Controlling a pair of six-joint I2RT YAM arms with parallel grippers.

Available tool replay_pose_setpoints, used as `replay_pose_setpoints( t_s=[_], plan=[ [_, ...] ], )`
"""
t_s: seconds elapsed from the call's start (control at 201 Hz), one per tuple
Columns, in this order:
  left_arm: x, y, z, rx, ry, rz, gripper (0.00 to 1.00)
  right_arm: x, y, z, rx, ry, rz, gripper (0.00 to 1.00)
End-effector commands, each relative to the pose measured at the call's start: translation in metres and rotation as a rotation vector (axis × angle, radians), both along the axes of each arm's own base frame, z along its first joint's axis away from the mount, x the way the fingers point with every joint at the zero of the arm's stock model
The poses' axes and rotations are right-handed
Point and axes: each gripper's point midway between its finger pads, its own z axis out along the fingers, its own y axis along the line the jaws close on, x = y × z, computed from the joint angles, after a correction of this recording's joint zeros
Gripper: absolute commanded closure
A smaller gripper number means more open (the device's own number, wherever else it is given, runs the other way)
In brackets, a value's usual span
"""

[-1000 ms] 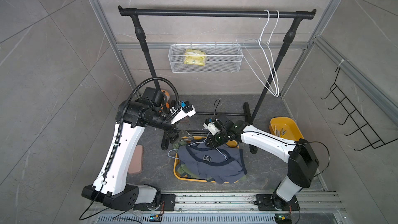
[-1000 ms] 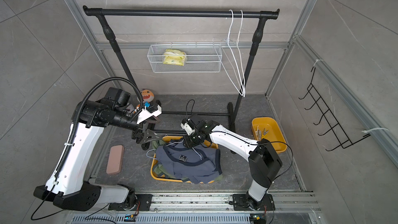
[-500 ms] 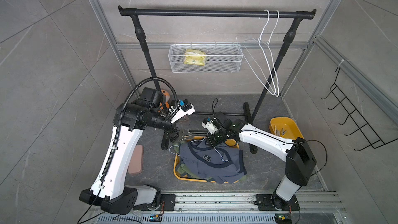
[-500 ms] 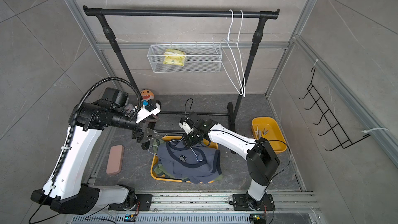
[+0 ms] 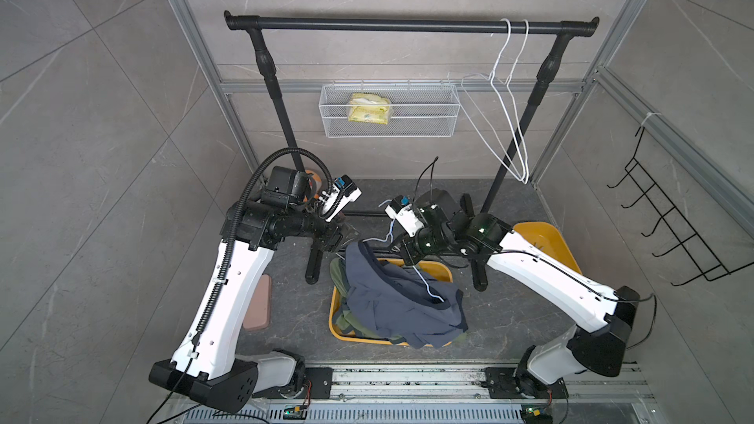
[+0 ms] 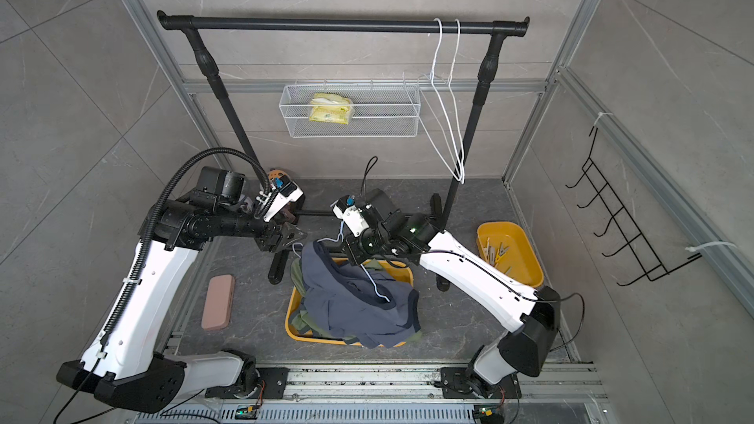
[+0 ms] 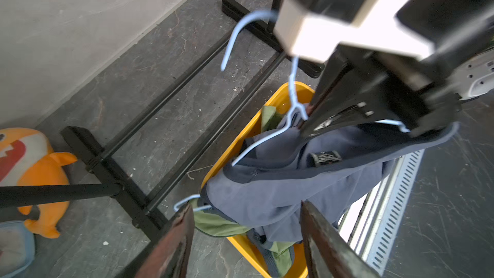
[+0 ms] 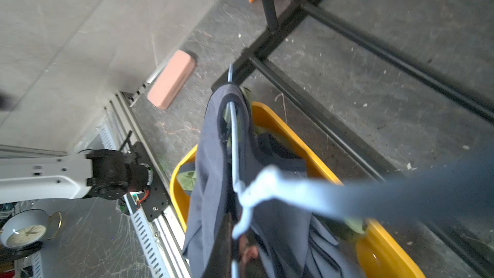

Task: Remove the clothespins securing tank tops to the hanger
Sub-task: Pick up the hanger from the basket, then remove the tank top from the hanger.

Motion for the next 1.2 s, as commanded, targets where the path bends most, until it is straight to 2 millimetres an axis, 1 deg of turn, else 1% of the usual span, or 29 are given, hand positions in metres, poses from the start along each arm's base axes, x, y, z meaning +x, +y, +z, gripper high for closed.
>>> replay_pose_setpoints(
  t_s=[0.0, 0.055, 0.124, 0.154, 0.194, 0.229, 0.348, 0.518, 0.632, 0.717, 0.776, 0.861, 0.94, 0.99, 1.105, 1.199],
  plan=[
    [-0.013, 0.004, 0.019, -0.036, -0.041, -0.004, 0.42, -0.013, -0.02, 0.04, -0.011, -0.112, 0.002, 1.0],
    [-0.011, 0.003, 0.019, -0.043, -0.034, 0.003, 0.49, -0.017, -0.027, 0.057, 0.004, -0.157, -0.003, 1.0],
    [-0.008, 0.001, 0.018, -0.049, -0.025, 0.0, 0.49, -0.023, -0.035, 0.076, 0.035, -0.198, -0.002, 1.0],
    [-0.007, 0.0, 0.019, -0.053, -0.024, -0.002, 0.45, -0.025, -0.037, 0.082, 0.045, -0.211, -0.001, 1.0],
    [-0.008, -0.002, 0.02, -0.064, -0.02, -0.009, 0.37, -0.029, -0.04, 0.09, 0.057, -0.229, 0.004, 1.0],
    [-0.009, -0.004, 0.021, -0.077, -0.011, -0.021, 0.35, -0.031, -0.043, 0.095, 0.067, -0.244, 0.0, 1.0],
    [-0.014, -0.013, 0.026, -0.123, 0.021, -0.066, 0.33, -0.036, -0.051, 0.111, 0.097, -0.292, -0.005, 1.0],
    [-0.007, -0.02, 0.028, -0.159, 0.057, -0.08, 0.23, -0.046, -0.053, 0.128, 0.157, -0.326, 0.013, 1.0],
    [-0.014, -0.028, 0.03, -0.203, 0.095, -0.127, 0.23, -0.046, -0.054, 0.136, 0.186, -0.348, 0.007, 1.0],
    [-0.013, -0.031, 0.029, -0.221, 0.112, -0.129, 0.25, -0.047, -0.053, 0.14, 0.201, -0.357, 0.011, 1.0],
    [-0.013, -0.032, 0.028, -0.228, 0.126, -0.135, 0.29, -0.047, -0.051, 0.143, 0.212, -0.364, 0.014, 1.0],
    [-0.013, -0.033, 0.026, -0.232, 0.134, -0.135, 0.42, -0.049, -0.049, 0.146, 0.219, -0.365, 0.024, 1.0],
    [-0.013, -0.032, 0.026, -0.231, 0.13, -0.13, 0.62, -0.049, -0.049, 0.144, 0.21, -0.362, 0.024, 1.0],
    [-0.013, -0.031, 0.027, -0.23, 0.129, -0.127, 0.77, -0.048, -0.05, 0.14, 0.194, -0.359, 0.019, 1.0],
    [-0.012, -0.028, 0.029, -0.23, 0.118, -0.11, 1.0, -0.047, -0.057, 0.124, 0.13, -0.343, 0.0, 1.0],
    [-0.009, -0.025, 0.032, -0.239, 0.112, -0.086, 1.0, -0.045, -0.066, 0.107, 0.073, -0.326, -0.027, 1.0]
  ],
)
